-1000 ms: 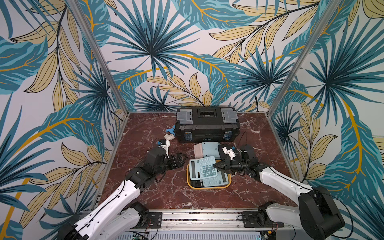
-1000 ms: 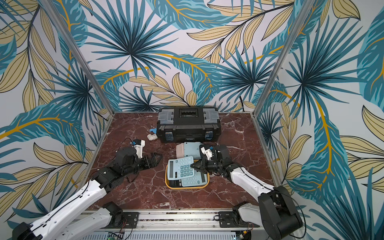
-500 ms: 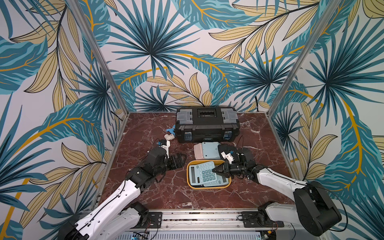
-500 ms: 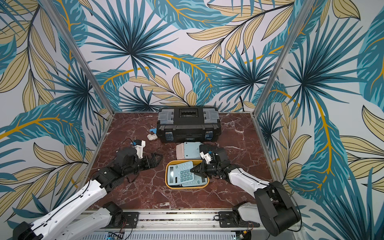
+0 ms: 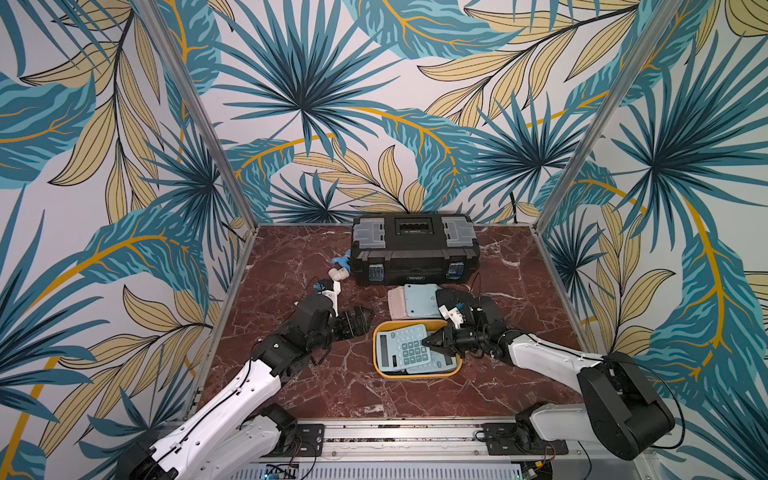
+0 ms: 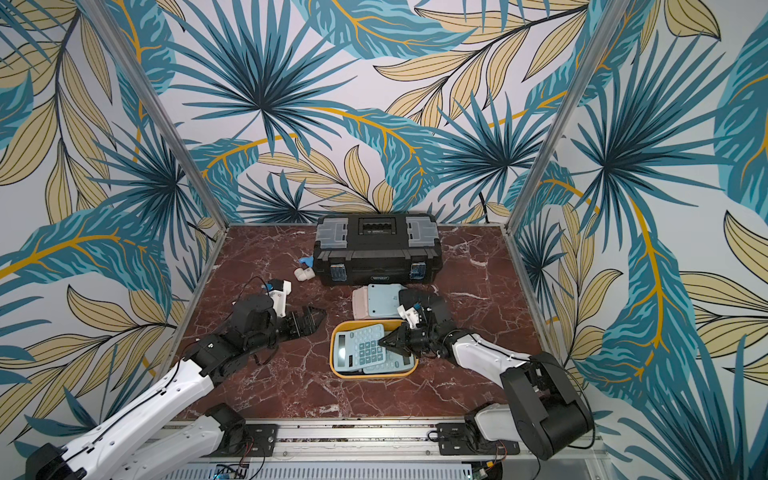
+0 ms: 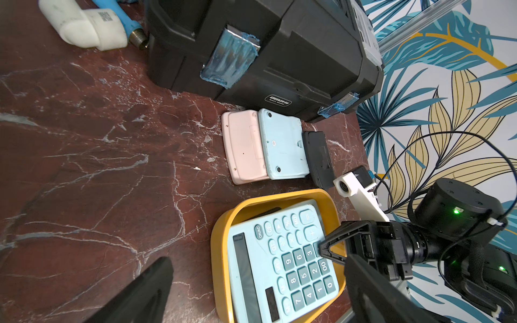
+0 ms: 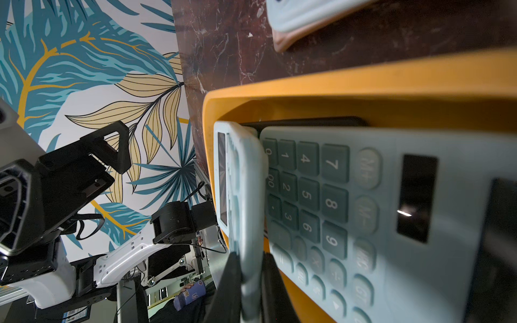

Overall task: Put the calculator in the storage box
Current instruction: Place the calculator in the storage box.

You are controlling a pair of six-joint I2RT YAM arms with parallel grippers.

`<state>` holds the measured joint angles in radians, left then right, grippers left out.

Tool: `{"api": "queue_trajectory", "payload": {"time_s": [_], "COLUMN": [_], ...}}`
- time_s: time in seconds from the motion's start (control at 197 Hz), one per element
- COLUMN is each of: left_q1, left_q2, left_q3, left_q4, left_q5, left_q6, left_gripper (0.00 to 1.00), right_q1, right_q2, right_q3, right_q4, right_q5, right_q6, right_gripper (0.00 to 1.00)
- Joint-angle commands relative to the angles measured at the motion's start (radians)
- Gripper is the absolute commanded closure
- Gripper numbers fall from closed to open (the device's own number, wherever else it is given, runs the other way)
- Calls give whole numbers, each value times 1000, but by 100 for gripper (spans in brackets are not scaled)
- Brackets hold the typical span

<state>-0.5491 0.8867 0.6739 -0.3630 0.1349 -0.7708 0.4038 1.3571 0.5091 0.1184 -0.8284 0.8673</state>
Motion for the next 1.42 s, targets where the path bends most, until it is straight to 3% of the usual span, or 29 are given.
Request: {"api": "queue_trajectory", "payload": {"time_s": [0.0, 0.269, 0.996, 1.271, 1.418], "left_q1": [0, 0, 0, -1, -3], "left_q2": [1, 0, 2, 76, 144], "left_q3": [-28, -27, -24, 44, 104], "left_q4": [21, 20, 22, 7, 8], "left_q5": [1, 0, -1, 43, 82], "left_q6": [2, 4, 11, 52, 72], "left_gripper": [0, 0, 0, 0, 0], "right_q1": [13, 13, 13, -3, -32], "right_q2": [7, -29, -103, -173, -202], "right_q3": [22, 64, 155, 228, 277], "right_q4": [-25, -179, -460, -543, -617], "right_q5": [18, 74, 194, 250, 309], "right_q6": [-33, -109, -232, -259, -296], "right_gripper": [80, 67, 54, 34, 12]}}
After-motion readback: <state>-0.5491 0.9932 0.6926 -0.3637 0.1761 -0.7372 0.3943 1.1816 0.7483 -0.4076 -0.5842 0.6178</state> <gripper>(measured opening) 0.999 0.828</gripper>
